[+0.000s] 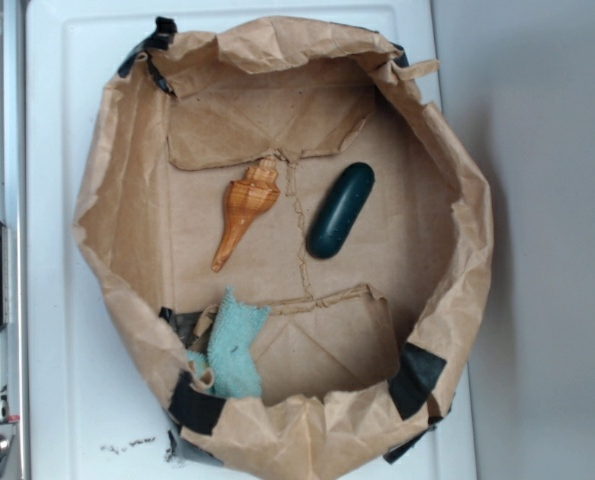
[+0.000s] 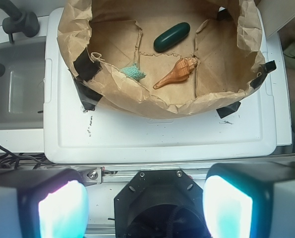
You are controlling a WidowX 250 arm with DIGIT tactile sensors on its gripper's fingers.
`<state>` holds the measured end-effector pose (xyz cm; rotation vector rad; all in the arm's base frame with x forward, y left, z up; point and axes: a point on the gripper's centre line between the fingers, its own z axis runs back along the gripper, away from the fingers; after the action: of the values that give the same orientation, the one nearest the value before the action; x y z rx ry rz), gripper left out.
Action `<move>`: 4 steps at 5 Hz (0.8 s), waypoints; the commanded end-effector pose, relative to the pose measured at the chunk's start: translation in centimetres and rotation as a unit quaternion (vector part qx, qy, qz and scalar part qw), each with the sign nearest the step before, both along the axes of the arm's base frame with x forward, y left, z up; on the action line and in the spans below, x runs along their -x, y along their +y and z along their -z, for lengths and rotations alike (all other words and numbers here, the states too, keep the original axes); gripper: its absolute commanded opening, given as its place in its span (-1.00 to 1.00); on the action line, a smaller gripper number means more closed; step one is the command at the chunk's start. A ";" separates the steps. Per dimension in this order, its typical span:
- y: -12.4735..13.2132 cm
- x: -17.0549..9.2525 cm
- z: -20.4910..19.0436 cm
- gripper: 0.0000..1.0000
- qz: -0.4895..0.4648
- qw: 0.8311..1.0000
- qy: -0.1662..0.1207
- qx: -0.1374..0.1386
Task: Grab the plastic pickle.
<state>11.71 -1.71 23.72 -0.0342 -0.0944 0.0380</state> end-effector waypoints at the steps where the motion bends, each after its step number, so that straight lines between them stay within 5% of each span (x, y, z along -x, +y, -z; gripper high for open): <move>1: 0.0 0.0 0.0 1.00 0.000 1.000 0.000 0.000; 3: -5.2 -8.4 1.9 1.00 -0.021 0.999 -0.020 -0.022; 4: -5.5 -12.6 2.4 1.00 -0.025 0.999 -0.022 -0.007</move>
<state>23.78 -7.61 19.65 -0.0024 -0.0878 0.0696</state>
